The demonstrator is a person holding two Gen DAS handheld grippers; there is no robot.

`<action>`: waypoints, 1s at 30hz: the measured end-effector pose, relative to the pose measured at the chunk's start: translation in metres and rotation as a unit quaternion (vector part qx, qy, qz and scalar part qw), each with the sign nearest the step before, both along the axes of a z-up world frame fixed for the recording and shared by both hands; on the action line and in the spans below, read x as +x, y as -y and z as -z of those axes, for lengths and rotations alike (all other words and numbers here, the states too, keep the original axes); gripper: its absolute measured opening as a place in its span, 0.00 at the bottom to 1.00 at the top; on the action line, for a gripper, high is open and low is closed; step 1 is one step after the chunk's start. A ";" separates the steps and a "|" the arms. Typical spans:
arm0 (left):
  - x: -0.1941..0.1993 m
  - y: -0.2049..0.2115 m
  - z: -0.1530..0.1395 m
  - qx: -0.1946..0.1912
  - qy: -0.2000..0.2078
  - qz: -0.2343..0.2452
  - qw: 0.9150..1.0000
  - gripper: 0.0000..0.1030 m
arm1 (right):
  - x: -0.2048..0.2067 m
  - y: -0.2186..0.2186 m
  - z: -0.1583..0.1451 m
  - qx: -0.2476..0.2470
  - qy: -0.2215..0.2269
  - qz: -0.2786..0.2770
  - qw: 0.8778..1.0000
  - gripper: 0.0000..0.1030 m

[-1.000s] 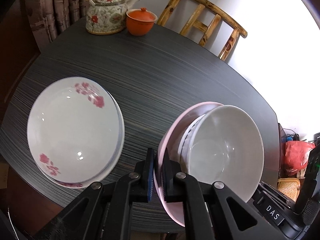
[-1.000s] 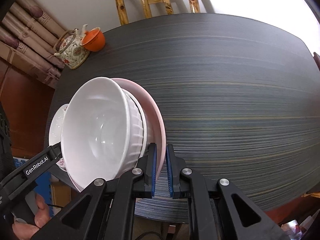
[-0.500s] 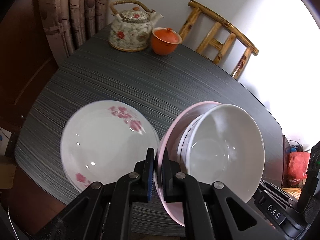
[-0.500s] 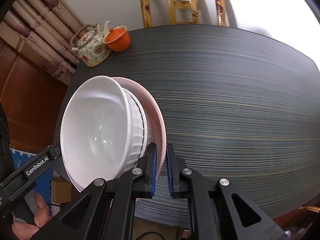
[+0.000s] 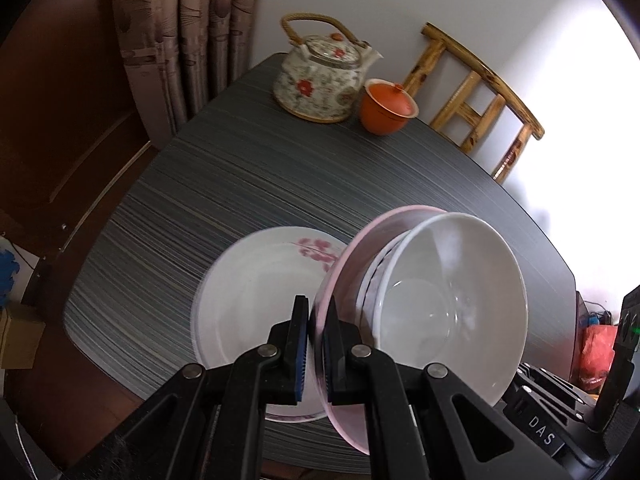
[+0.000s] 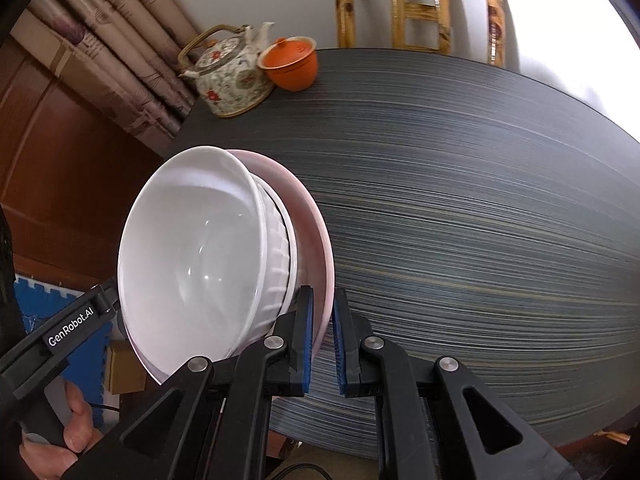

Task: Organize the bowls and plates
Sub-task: 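Lower the bowl stack onto the rose plate stack with both tools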

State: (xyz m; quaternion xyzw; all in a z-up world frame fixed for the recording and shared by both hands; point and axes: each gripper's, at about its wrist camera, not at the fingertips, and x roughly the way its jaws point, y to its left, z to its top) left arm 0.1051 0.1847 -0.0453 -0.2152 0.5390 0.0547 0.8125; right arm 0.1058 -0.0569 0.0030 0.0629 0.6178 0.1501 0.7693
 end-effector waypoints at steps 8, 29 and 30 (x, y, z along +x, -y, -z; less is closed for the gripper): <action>-0.003 -0.025 0.004 0.008 -0.007 -0.010 1.000 0.04 | 0.002 -0.032 0.006 0.001 -0.007 -0.019 1.000 0.10; -0.002 -0.055 0.034 0.005 -0.032 -0.018 0.999 0.04 | 0.008 -0.072 0.029 -0.007 -0.035 -0.038 0.999 0.10; -0.001 -0.056 0.036 0.005 -0.033 -0.017 0.999 0.04 | 0.008 -0.073 0.030 -0.008 -0.036 -0.038 0.999 0.10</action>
